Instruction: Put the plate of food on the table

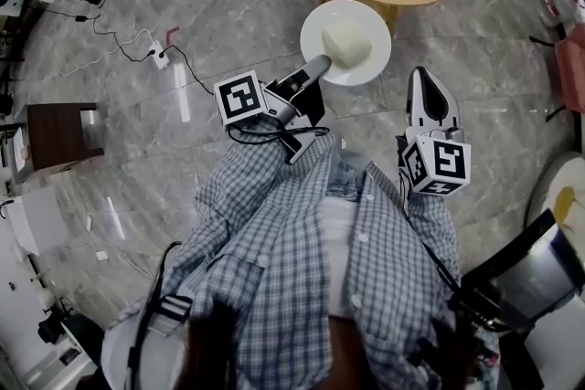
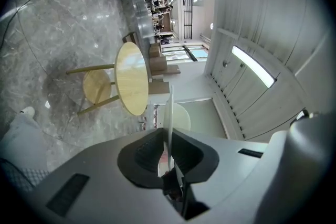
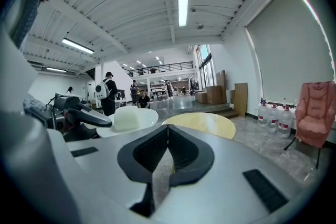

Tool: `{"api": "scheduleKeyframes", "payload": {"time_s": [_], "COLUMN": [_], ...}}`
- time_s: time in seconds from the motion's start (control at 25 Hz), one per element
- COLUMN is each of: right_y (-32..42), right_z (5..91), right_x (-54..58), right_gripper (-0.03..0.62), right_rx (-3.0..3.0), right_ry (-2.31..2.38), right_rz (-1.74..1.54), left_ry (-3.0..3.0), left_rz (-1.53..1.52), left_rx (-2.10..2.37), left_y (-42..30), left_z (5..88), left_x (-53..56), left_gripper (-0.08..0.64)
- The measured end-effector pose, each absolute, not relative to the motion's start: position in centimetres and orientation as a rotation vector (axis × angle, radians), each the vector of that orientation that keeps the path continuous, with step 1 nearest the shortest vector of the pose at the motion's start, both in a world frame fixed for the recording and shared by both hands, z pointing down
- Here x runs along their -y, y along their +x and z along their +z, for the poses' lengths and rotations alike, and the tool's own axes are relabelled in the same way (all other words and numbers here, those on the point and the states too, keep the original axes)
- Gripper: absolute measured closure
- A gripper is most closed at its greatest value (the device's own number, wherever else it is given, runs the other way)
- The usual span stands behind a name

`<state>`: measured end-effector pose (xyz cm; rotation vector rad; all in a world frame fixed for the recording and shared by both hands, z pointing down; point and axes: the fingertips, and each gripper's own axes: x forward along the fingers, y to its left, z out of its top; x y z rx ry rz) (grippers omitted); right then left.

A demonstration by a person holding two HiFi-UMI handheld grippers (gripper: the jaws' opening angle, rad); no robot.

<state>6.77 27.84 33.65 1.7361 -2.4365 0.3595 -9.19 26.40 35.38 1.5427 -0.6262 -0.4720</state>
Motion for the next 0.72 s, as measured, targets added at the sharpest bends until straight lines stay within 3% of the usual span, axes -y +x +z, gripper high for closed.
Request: {"api": "scheduleKeyframes", "payload": {"time_s": [0.72], "right_y": [7.0], "right_z": [35.7], "right_x": [-24.2], "right_gripper": [0.584], "right_rx": [2.37], "right_ry": [1.708], "right_rz": [0.344], "left_ry": [1.521], "left_rz": [-0.452], "left_rx": [0.618], "left_y": [-9.0], "left_z": [37.9], "left_x": [-21.5], "left_gripper": [0.532]}}
